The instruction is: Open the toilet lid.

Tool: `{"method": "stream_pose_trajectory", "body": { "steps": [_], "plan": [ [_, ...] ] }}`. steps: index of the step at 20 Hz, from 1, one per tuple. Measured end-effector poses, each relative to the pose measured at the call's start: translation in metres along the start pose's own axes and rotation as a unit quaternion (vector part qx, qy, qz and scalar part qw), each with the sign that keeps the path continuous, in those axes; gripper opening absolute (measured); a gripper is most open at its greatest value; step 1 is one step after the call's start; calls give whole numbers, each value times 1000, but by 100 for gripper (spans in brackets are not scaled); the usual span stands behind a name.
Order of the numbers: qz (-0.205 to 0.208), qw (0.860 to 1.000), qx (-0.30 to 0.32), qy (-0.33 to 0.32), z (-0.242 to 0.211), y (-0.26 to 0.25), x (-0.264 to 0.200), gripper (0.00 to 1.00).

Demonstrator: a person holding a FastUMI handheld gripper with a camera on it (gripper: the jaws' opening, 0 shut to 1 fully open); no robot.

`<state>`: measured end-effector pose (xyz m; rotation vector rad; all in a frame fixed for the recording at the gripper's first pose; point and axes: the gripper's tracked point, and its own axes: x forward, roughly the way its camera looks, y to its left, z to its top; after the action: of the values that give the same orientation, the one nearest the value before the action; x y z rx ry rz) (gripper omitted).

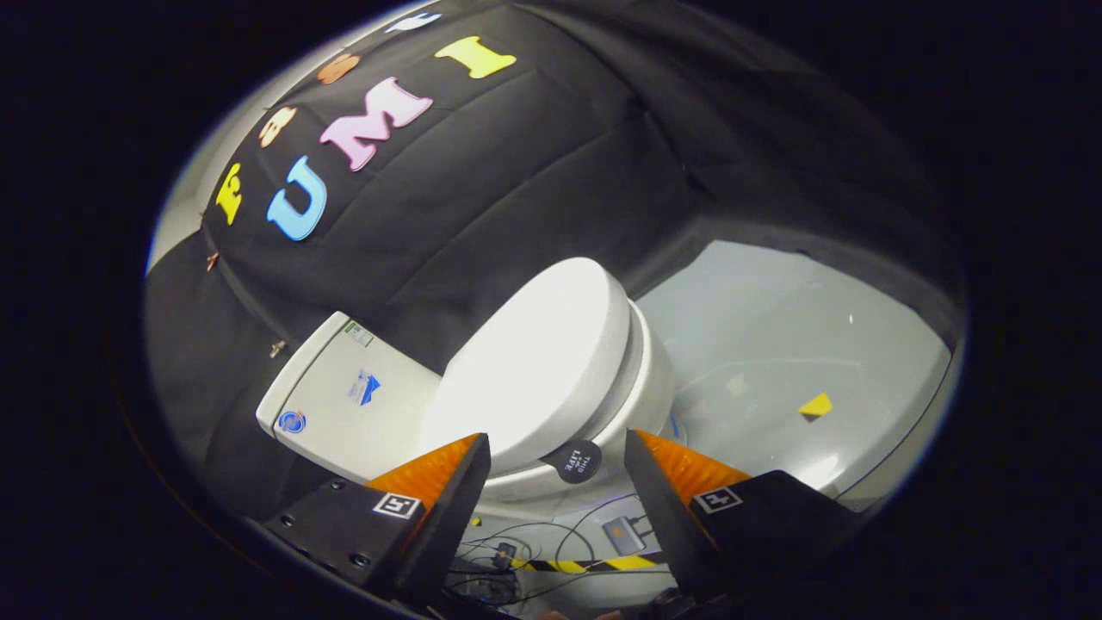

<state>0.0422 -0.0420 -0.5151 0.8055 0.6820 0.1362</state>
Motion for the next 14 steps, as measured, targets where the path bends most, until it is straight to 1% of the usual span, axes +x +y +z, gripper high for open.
{"method": "stream_pose_trajectory", "body": {
  "steps": [3, 5, 7, 9, 11, 12, 13, 14],
  "plan": [
    [3, 997, 67, 28, -12, -16, 11, 98],
    [8, 993, 104, 59, -27, -21, 21, 99],
    [14, 988, 131, 81, -37, -23, 31, 96],
    [28, 984, 152, 88, -37, -18, 38, 96],
    [38, 981, 167, 93, -37, -12, 47, 82],
    [41, 980, 170, 96, -40, -11, 52, 82],
    [28, 980, 168, 104, -36, -19, 47, 69],
    [21, 979, 166, 114, -48, -17, 61, 57]
  ]
}}
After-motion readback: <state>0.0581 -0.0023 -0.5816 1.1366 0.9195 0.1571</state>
